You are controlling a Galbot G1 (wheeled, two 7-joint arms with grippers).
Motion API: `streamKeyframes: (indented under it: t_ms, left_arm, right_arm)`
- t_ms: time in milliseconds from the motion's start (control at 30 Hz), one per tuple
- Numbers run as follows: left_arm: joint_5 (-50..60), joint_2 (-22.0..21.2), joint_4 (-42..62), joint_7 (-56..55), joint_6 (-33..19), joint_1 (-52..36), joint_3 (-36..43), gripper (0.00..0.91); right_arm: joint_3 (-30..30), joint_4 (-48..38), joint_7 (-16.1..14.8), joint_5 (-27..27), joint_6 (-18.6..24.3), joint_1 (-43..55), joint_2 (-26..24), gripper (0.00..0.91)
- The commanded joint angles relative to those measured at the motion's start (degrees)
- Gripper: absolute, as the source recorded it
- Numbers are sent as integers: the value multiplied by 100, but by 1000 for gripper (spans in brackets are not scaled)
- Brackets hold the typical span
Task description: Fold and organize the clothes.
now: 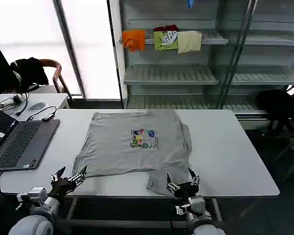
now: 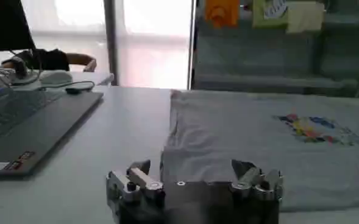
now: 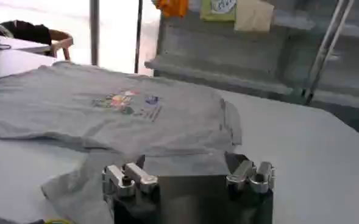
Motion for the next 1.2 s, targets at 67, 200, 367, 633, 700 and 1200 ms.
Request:
streamKeyframes:
  t_ms: [67, 200, 367, 633, 700, 1200]
  left_arm:
    - [150, 22, -123, -69, 86, 177, -10, 907]
    - [306, 46, -81, -68, 65, 214, 36, 907]
    - [474, 55, 77, -65, 29, 62, 33, 907]
    - [455, 76, 244, -62, 16, 43, 60, 907]
    - [456, 74, 303, -59, -2, 11, 70, 897]
    - [489, 12, 561, 54, -19, -87, 183, 20]
  right_arm:
    - [68, 213, 35, -18, -110, -175, -5, 907]
    - [97, 131, -4, -50, -67, -225, 12, 907]
    - [92, -31, -49, -112, 82, -238, 46, 907]
    - [-13, -87, -78, -195, 27, -282, 70, 907]
    - [-18, -148, -73, -255, 63, -297, 79, 897]
    - [-99, -440, -94, -335, 129, -285, 101, 0]
